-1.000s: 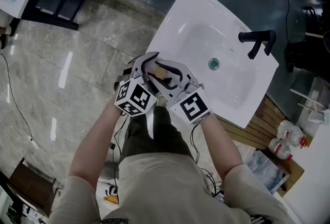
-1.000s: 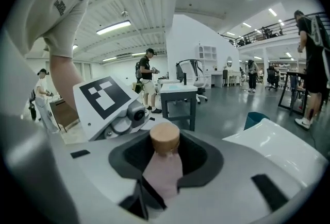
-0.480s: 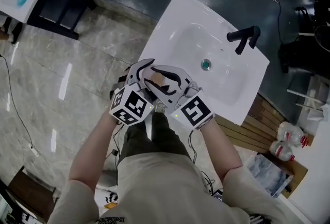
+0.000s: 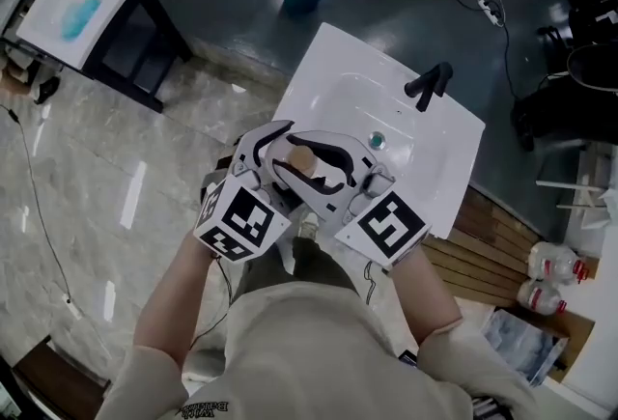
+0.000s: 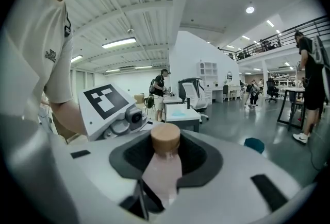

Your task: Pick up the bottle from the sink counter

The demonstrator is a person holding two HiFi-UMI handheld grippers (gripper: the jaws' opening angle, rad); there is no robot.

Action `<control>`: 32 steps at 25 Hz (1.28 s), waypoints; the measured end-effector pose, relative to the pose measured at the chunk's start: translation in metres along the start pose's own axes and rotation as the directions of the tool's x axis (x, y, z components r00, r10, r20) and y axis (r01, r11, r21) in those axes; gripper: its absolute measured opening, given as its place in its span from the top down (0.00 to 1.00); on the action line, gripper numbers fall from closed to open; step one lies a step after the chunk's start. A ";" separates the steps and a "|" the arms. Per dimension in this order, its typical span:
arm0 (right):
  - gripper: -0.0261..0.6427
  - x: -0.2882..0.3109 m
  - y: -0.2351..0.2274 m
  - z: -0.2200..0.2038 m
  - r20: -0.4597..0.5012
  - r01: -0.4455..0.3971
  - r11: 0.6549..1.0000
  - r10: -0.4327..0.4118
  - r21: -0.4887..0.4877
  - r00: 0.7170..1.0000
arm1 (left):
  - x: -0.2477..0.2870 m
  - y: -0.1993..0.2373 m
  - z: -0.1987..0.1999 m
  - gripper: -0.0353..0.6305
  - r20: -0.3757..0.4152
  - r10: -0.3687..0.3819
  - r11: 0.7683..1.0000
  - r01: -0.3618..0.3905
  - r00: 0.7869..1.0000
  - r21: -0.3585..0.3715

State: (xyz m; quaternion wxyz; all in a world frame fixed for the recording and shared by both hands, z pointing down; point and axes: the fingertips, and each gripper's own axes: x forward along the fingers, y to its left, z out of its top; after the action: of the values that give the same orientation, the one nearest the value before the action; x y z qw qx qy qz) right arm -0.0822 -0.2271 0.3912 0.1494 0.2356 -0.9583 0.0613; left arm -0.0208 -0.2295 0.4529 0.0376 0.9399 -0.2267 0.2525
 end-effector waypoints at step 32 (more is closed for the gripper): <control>0.80 -0.062 0.106 0.017 -0.074 -0.055 0.998 0.057 0.024 0.996 | -0.069 -0.106 0.015 0.36 -0.029 -0.050 0.997 0.048 0.998 -0.052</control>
State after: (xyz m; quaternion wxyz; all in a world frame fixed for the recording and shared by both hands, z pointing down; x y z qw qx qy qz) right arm -0.0839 -0.1098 0.3503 0.1806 0.2078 -0.9576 0.0847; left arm -0.0203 -0.1097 0.4105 0.0715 0.9400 -0.2094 0.2598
